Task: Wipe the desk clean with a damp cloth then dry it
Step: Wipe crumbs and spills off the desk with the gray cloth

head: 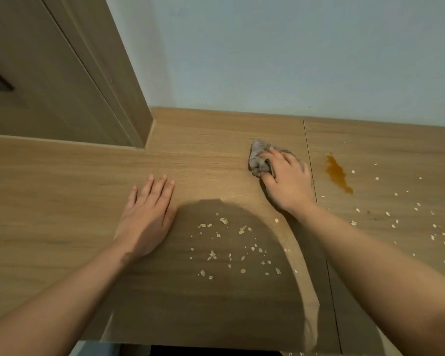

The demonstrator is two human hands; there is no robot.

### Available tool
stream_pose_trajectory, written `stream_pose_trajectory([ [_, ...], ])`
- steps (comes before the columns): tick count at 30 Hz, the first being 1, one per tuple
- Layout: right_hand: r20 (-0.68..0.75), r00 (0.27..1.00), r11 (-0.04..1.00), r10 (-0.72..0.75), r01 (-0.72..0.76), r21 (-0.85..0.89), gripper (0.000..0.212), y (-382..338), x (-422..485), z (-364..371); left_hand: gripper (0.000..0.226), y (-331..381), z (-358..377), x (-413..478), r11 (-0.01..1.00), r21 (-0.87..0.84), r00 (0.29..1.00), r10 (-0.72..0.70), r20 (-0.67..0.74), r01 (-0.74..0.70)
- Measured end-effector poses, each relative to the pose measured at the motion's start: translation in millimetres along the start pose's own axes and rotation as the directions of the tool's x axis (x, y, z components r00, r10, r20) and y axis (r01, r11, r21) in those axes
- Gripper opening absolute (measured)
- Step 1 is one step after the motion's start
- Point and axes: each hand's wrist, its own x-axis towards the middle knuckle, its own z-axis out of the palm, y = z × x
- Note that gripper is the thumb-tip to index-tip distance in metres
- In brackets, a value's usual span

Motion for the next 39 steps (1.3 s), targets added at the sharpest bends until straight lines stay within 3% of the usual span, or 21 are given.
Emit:
stream_pose_trajectory([
  [2,0.030,0.999,1.000,-0.019,0.020,-0.023,0.045,-12.9,-10.0,8.6,0.076,-1.0,4.0,-14.6,0.999,-0.016,1.000,0.029,-0.007,-0.029],
  [6,0.115,0.934,0.938,-0.340,0.327,0.118,0.042,-37.4,-82.6,15.5,0.073,-1.5,6.9,-27.6,0.998,-0.042,0.998,0.049,-0.038,-0.050],
  [8,0.142,0.909,0.915,-0.392,0.370,0.161,0.041,-31.0,-86.2,12.8,0.070,-1.8,7.4,-28.6,0.998,-0.027,0.997,0.049,-0.058,-0.051],
  [10,0.104,0.944,0.947,-0.312,0.300,0.115,0.038,-23.9,-57.2,10.9,0.067,-2.2,8.7,-28.9,0.999,-0.010,0.996,0.048,-0.069,-0.049],
  [13,0.032,0.998,0.996,-0.047,0.044,0.081,0.040,-33.9,-5.8,9.3,0.066,-2.5,11.4,-28.8,0.999,0.011,0.996,0.045,-0.072,-0.045],
  [15,0.048,0.998,0.997,-0.040,0.037,0.071,0.041,-51.5,1.1,13.7,0.068,-3.3,11.8,-28.5,0.999,0.003,0.996,0.042,-0.077,-0.042],
  [17,0.088,0.971,0.973,-0.223,0.216,0.088,0.037,-62.9,-22.5,17.6,0.068,-5.6,12.6,-31.8,0.999,-0.023,0.996,0.042,-0.073,-0.044],
  [19,0.130,0.887,0.891,-0.444,0.421,0.170,0.035,-65.0,-63.9,19.3,0.065,-9.8,14.6,-40.8,0.997,-0.047,0.995,0.050,-0.082,-0.054],
  [21,0.197,0.802,0.820,-0.564,0.515,0.250,0.039,-58.4,-94.1,17.6,0.063,-13.4,16.4,-51.3,0.997,-0.051,0.995,0.052,-0.085,-0.057],
  [23,0.228,0.820,0.847,-0.524,0.476,0.235,0.041,-50.0,-82.2,15.1,0.063,-13.6,17.2,-56.6,0.998,-0.050,0.995,0.043,-0.088,-0.048],
  [26,0.129,0.949,0.950,-0.288,0.266,0.165,0.041,-56.3,-30.2,14.9,0.065,-10.3,15.9,-57.5,0.998,-0.046,0.995,0.030,-0.096,-0.034],
  [29,0.122,0.962,0.966,-0.246,0.232,0.114,0.042,-84.6,-6.6,22.3,0.065,-7.7,16.1,-58.8,0.998,-0.044,0.992,-0.043,-0.118,0.037],
  [32,0.146,0.858,0.868,-0.492,0.473,0.148,0.040,-104.4,-43.0,30.4,0.058,-10.9,13.5,-61.6,0.963,-0.192,0.971,-0.211,-0.113,0.187],
  [34,0.190,0.726,0.749,-0.661,0.621,0.231,0.042,-98.7,-77.8,34.0,0.068,-20.8,16.0,-64.1,0.959,-0.234,0.981,-0.182,-0.064,0.163],
  [36,0.291,0.655,0.717,-0.697,0.638,0.280,0.044,-86.5,-91.0,30.7,0.082,-28.3,19.3,-69.4,0.981,-0.169,0.995,-0.098,-0.024,0.093],
  [37,0.307,0.678,0.744,-0.668,0.602,0.288,0.046,-84.3,-88.0,28.5,0.084,-28.9,20.3,-72.6,0.985,-0.159,0.997,-0.068,-0.019,0.065],
  [39,0.281,0.802,0.847,-0.526,0.467,0.253,0.052,-94.0,-75.1,26.4,0.074,-25.3,18.6,-78.0,0.984,-0.170,0.998,-0.055,-0.025,0.050],
])
